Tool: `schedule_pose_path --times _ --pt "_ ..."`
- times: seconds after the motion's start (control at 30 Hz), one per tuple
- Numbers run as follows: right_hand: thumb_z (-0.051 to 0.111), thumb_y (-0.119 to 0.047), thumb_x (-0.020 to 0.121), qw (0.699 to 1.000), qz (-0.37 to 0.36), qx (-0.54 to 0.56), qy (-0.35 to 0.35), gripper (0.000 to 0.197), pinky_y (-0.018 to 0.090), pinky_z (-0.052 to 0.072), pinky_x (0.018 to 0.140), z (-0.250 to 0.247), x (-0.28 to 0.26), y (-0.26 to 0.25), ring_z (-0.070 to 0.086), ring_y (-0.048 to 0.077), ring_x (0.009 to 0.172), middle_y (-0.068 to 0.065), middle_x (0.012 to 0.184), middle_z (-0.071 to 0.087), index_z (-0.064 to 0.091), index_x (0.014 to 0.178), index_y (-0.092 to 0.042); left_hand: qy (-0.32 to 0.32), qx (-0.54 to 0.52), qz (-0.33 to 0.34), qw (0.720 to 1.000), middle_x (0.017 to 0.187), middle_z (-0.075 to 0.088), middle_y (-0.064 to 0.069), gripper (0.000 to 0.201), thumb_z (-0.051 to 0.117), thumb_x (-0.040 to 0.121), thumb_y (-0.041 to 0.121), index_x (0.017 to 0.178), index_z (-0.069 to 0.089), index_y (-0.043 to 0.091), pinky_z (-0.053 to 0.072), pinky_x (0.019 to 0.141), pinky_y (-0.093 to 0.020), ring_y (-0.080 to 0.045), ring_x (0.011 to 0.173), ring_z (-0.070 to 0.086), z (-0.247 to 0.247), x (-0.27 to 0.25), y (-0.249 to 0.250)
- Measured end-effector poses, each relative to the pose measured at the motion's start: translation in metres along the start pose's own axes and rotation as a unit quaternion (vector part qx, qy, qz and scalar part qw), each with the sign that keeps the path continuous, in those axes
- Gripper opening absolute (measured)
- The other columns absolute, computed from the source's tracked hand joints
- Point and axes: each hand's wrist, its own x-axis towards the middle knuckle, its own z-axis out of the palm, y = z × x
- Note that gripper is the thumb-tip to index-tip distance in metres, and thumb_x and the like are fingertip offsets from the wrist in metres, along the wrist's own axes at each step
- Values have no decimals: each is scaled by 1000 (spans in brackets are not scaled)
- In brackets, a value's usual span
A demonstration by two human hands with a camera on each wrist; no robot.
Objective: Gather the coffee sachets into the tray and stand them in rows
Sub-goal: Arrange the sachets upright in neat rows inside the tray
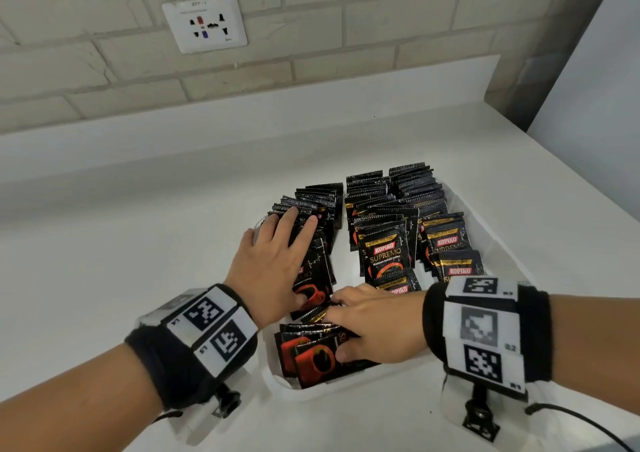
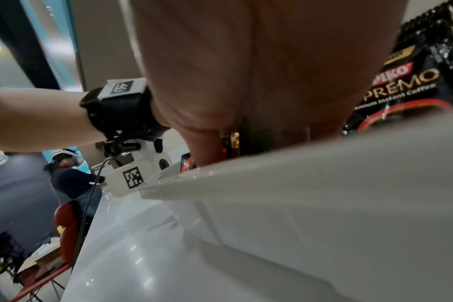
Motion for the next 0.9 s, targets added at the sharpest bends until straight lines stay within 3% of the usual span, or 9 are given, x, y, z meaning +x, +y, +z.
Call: schedule_pose_path --times 0.2,0.33,0.43,0.5,0.57,0.7,0.73,0.83,0.9 --pt "50 -46 90 999 29 42 13 58 40 32 101 1 5 -2 26 28 130 10 139 28 32 139 -22 -3 -3 -2 1000 154 -11 -6 108 58 80 56 145 -20 22 14 115 -41 -28 142 3 0 0 0" --pt "64 -41 82 993 30 112 32 48 36 41 98 -3 8 -3 40 24 119 6 132 35 51 125 -22 -3 -5 -1 1000 154 -11 -6 107 58 80 56 146 -19 22 14 115 -41 -27 142 2 0 1 0" --pt "69 -33 79 979 31 197 35 40 27 49 78 -5 9 -2 54 14 92 2 114 50 58 115 -19 -4 -6 0 1000 154 -11 -6 107 58 80 55 146 -19 22 14 115 -41 -27 142 2 0 1 0" --pt "71 -26 79 966 35 253 38 37 22 47 66 -3 11 -2 55 10 77 1 101 59 59 113 -17 -4 -6 1 1000 154 -11 -6 107 59 80 55 146 -19 22 14 115 -41 -27 142 3 0 1 -1" --pt "73 -23 77 958 46 278 48 40 22 48 69 0 13 -3 56 12 84 2 104 61 59 113 -16 -4 -7 0 1000 154 -11 -6 108 59 79 55 146 -19 21 14 114 -40 -27 142 2 0 0 -1" --pt "76 -29 72 961 78 263 43 65 29 47 90 4 17 -5 51 19 110 3 127 49 47 129 -21 -7 -6 3 1000 154 -11 -7 109 59 80 55 146 -20 20 14 114 -40 -28 142 3 0 0 -1" --pt "76 -30 72 961 80 261 43 65 30 48 88 5 17 -5 51 19 109 4 128 47 46 129 -22 -7 -8 2 1000 154 -11 -7 109 59 79 55 146 -20 20 14 114 -40 -28 142 3 0 0 -1" --pt "75 -28 72 966 80 240 58 57 25 47 66 5 13 -9 47 18 97 6 123 39 48 123 -25 -6 -8 1 1000 155 -11 -8 108 59 80 55 146 -19 20 13 114 -40 -28 142 3 -1 -1 0" --pt "76 -27 71 969 78 224 72 58 27 48 74 7 13 -11 46 20 103 6 123 35 48 122 -25 -6 0 2 1000 154 -11 -8 108 58 80 55 146 -20 19 10 115 -41 -28 142 2 -1 -2 0"
